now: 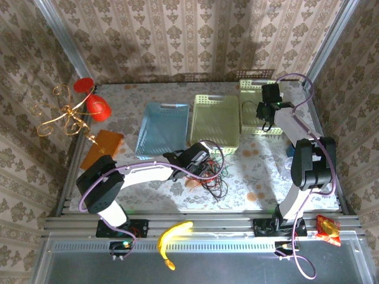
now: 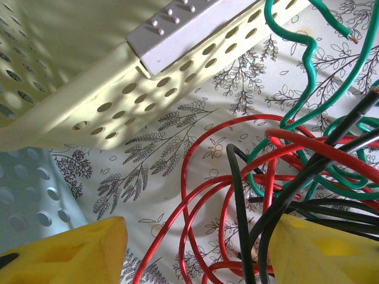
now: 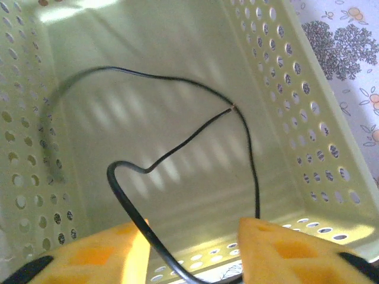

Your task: Untangle the cables

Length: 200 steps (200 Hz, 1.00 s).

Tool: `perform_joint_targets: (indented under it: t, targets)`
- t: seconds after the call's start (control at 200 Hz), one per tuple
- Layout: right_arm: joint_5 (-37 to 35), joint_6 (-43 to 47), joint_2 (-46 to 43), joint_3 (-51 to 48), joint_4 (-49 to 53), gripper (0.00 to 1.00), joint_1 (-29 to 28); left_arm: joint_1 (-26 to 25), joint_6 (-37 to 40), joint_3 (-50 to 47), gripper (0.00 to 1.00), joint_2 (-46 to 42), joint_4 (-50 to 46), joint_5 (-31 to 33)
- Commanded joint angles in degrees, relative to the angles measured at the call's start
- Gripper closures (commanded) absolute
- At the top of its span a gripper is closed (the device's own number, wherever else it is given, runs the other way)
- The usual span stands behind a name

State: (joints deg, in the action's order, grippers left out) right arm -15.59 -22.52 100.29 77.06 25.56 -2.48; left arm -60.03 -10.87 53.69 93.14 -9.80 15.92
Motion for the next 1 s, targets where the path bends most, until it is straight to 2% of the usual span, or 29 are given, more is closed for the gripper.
perform_joint_targets:
  t: [0.0,0.19,0.325,0.395,0.525,0.62,0.735,0.91,0.995]
  targets:
    - [2.4,-3.1,-2.9,1.6,-0.1,0.51,-0.3,-0.3,-0.3,0.5,0.36,-2.0,0.2,0.6]
    - [0.8,-2.2,-10.1,-2.5,-2.0,0.49,-0.4,0.2,-0.1,-0.2,0.36,-3.5,1.6,-1.0]
    - [3.1,-2.2,-15.4,-3.3,2.9,0.49,-2.1,1.0,0.2,-0.4,0.36,-3.9,1.7,-2.7]
    - [7.8,-2.0,-19.5,-6.8,4.0,0.49,-6.1,1.2,0.4,-0.4,0.36,-4.0,1.4,-3.2]
    - [19.0,1.5,-27.2,-16.4,4.8,0.49,-18.3,1.5,0.3,-0.5,0.36,-4.2,0.8,-3.3]
    - [25.9,1.5,-30.3,-23.1,4.5,0.5,-24.5,1.5,-0.2,-1.0,0.36,-4.5,1.3,-3.6]
    - [30.9,2.4,-30.5,-26.6,7.1,0.52,-27.5,1.6,-0.2,-1.4,0.36,-4.4,2.4,-4.7]
    - [31.5,2.9,-27.3,-26.6,18.0,0.53,-27.8,1.5,0.3,-0.4,0.36,-2.9,1.5,-6.1]
    - [33.7,3.0,-26.4,-28.8,19.9,0.53,-27.8,1.4,0.3,-0.1,0.37,-2.3,1.5,-6.0]
